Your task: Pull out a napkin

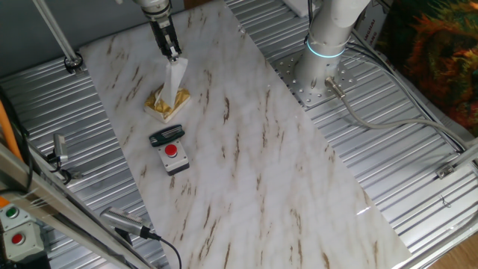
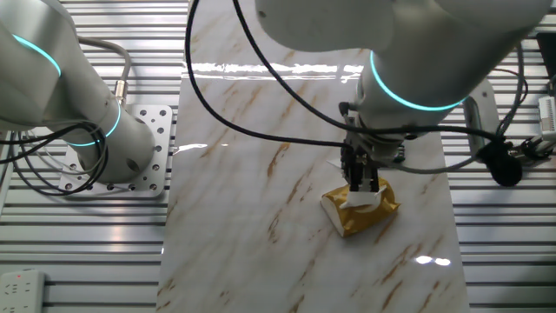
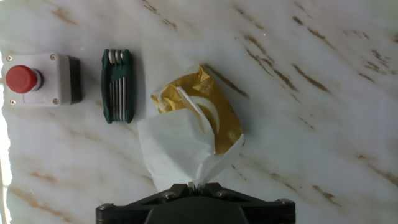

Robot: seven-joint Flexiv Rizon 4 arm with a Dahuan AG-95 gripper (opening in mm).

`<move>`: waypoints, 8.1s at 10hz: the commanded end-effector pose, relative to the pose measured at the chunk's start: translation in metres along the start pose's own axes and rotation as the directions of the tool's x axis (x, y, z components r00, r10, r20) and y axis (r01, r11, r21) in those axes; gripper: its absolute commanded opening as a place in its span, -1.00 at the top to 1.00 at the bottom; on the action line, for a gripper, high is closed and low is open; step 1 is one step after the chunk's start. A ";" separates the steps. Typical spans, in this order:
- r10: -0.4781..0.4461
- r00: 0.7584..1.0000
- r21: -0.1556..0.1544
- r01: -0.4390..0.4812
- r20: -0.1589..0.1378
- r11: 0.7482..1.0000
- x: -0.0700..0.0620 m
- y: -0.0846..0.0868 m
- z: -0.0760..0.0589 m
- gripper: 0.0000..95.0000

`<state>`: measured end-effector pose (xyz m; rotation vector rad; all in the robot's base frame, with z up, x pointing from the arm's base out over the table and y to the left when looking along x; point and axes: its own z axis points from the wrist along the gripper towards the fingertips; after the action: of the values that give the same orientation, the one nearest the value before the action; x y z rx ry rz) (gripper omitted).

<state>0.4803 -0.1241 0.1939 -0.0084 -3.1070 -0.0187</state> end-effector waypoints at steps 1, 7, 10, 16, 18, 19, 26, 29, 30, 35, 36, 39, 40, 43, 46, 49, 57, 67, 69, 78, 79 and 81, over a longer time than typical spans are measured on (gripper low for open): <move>0.018 1.000 0.016 -0.018 0.007 1.000 0.001 0.000 0.000 1.00; 0.019 1.000 0.015 -0.019 0.009 1.000 0.001 0.000 0.000 1.00; 0.031 0.999 0.014 -0.031 0.009 0.999 0.000 0.000 -0.001 1.00; 0.045 0.999 -0.005 -0.045 -0.013 0.999 -0.007 0.007 -0.025 1.00; 0.054 0.998 -0.008 -0.054 -0.015 0.999 -0.008 0.011 -0.030 1.00; 0.063 0.998 -0.007 -0.063 -0.022 0.998 -0.009 0.015 -0.035 1.00; 0.137 0.990 0.009 -0.137 -0.020 0.991 -0.015 0.062 -0.033 1.00; 0.168 0.986 0.006 -0.168 -0.019 0.986 -0.015 0.077 -0.033 1.00; 0.170 0.985 0.011 -0.169 -0.018 0.985 -0.015 0.079 -0.033 1.00; 0.204 0.979 -0.001 -0.204 -0.012 0.979 -0.015 0.083 -0.033 1.00; 0.208 0.978 -0.001 -0.208 -0.012 0.978 -0.015 0.085 -0.032 1.00; 0.203 0.979 -0.001 -0.203 0.006 0.979 -0.004 0.088 -0.027 1.00; 0.199 0.980 -0.002 -0.199 0.011 0.980 0.001 0.087 -0.025 1.00; 0.203 0.979 0.005 -0.204 0.010 0.979 0.021 0.094 -0.024 1.00; 0.200 0.980 0.002 -0.200 0.010 0.980 0.043 0.095 -0.019 1.00; 0.206 0.978 -0.008 -0.206 0.018 0.979 0.062 0.090 -0.013 1.00; 0.180 0.982 -0.012 -0.180 0.047 0.984 0.078 0.081 0.002 1.00; 0.236 0.971 -0.040 -0.234 0.043 0.971 0.076 0.082 0.003 1.00; 0.237 0.971 -0.038 -0.236 0.043 0.971 0.076 0.082 0.003 1.00; 0.250 0.968 -0.057 -0.247 0.038 0.967 0.076 0.082 0.003 -0.60; 0.250 0.968 -0.060 -0.247 0.038 0.967 0.076 0.082 0.003 -0.60; 0.249 0.968 -0.059 -0.247 0.038 0.967 0.076 0.082 0.003 -0.60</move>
<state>0.4045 -0.0420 0.1944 -0.4058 -3.1239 -0.0971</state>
